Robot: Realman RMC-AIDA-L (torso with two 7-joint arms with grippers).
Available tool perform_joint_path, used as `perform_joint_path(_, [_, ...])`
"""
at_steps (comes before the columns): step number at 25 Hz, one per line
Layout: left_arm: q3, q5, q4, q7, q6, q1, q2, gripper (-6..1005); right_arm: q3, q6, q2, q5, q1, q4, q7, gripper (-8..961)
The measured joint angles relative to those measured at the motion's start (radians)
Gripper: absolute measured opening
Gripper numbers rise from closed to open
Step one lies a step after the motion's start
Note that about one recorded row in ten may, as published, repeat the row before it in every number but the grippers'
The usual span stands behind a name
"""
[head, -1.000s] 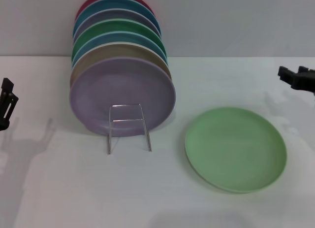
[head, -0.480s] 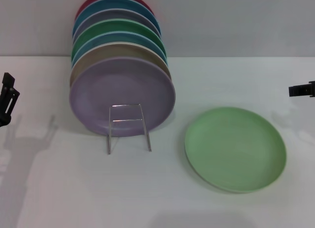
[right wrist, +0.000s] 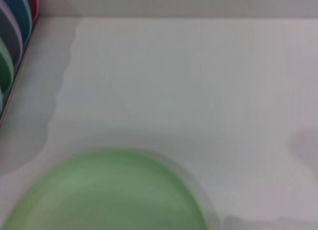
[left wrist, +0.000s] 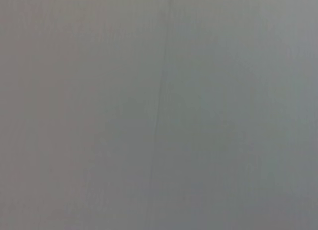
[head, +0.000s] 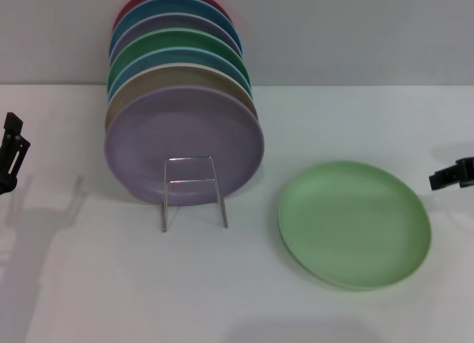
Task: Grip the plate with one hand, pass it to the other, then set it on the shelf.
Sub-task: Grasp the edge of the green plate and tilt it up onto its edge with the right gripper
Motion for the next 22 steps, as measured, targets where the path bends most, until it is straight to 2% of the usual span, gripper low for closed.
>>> perform_joint_path(16, [0.015, 0.008, 0.001, 0.0, 0.004, 0.016, 0.001, 839, 0.002, -0.1, 0.003, 0.003, 0.019, -0.206, -0.073, 530])
perform_joint_path(22, [0.015, 0.008, 0.002, 0.003, 0.004, 0.014, 0.002, 837, 0.003, -0.131, 0.003, 0.005, 0.031, -0.246, -0.084, 529])
